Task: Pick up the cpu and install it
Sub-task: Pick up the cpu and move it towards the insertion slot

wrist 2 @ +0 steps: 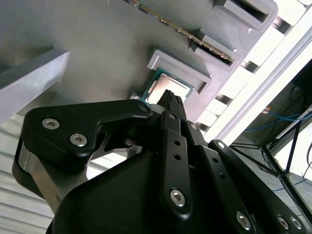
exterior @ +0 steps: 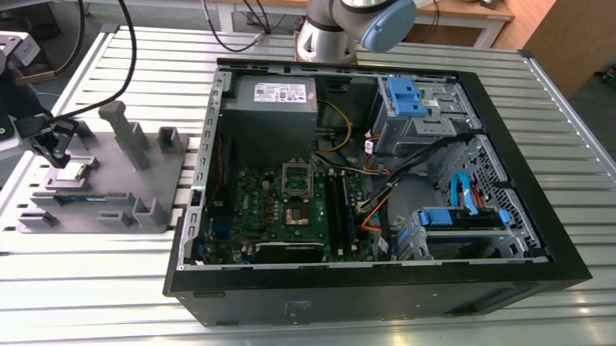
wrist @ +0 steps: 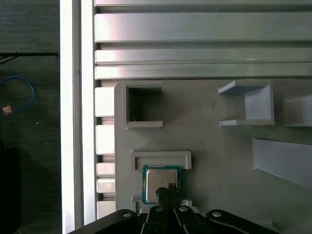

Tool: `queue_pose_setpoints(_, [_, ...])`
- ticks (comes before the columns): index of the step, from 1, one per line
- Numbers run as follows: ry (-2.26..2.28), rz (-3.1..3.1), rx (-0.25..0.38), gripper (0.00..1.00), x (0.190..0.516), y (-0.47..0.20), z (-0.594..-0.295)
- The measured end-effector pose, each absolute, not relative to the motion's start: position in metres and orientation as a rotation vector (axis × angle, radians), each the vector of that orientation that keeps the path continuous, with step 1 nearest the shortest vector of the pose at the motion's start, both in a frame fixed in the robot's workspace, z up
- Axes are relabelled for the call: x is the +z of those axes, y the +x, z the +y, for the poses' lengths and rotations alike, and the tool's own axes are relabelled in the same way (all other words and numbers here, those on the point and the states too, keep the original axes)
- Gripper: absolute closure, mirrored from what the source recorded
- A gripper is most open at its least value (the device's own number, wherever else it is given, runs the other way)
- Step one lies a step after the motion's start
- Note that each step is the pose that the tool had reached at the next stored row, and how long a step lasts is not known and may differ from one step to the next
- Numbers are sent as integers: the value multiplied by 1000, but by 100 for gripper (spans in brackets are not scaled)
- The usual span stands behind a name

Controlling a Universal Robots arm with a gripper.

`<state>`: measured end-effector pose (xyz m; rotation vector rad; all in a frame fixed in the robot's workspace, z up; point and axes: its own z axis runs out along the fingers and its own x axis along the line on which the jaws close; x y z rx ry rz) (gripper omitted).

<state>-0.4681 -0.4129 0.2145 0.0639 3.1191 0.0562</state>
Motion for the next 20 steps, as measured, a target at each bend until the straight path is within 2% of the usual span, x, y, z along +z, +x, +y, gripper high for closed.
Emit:
queue_pose_setpoints(18, [64,3119,61,89,207,-468,-413])
queue_pose_setpoints(20, [64,3119,61,77,207,-468,-413])
